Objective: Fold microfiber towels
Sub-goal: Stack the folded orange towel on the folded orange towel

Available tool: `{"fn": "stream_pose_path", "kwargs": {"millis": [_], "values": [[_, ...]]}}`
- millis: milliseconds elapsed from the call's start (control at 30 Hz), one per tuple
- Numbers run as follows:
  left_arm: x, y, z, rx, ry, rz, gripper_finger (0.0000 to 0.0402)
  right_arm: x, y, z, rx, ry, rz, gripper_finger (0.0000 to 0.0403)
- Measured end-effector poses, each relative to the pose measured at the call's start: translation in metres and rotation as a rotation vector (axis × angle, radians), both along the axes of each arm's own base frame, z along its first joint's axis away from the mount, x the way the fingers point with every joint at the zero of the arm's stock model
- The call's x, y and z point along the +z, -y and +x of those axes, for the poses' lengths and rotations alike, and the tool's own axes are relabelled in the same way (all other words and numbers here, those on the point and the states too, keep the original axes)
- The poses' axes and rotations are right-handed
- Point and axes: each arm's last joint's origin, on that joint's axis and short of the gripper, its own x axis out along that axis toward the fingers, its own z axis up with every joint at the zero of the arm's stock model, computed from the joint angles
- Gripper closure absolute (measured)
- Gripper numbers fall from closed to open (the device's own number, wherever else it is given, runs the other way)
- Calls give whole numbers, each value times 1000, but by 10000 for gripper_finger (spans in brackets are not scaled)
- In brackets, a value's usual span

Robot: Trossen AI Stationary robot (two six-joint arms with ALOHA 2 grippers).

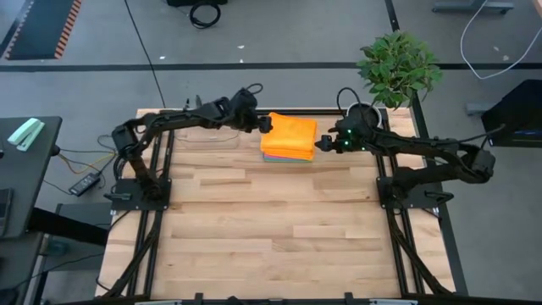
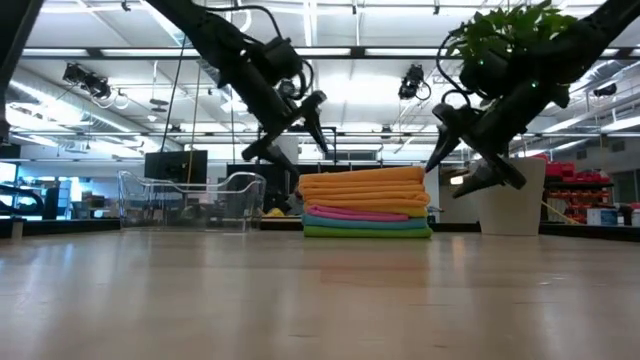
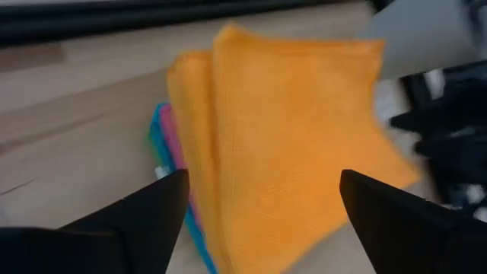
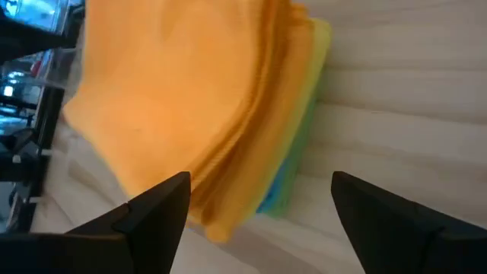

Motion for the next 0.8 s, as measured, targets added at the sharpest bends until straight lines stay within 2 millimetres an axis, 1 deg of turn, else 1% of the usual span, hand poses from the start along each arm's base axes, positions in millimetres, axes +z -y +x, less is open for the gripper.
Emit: {"fn": "stream_pose_path", "kwargs": {"millis": [67, 167, 333, 400, 600, 800], "values": [[-7, 0, 5, -6, -34, -6, 59, -3, 3, -4, -16, -2, 4, 78], [-14, -2, 13, -16, -71, -11, 66, -2, 7, -7, -35, 16, 2, 77], [-35, -6, 19, -36, -145, -9, 75, -4, 14, -3, -71, 61, 13, 77], [-39, -7, 20, -40, -158, -5, 76, -6, 16, -1, -80, 72, 14, 77], [-43, -7, 22, -55, -196, 30, 77, -17, 19, 2, -108, 24, 44, 77], [-41, -8, 21, -41, -217, 15, 77, -17, 20, 3, -114, 36, 47, 77]]}}
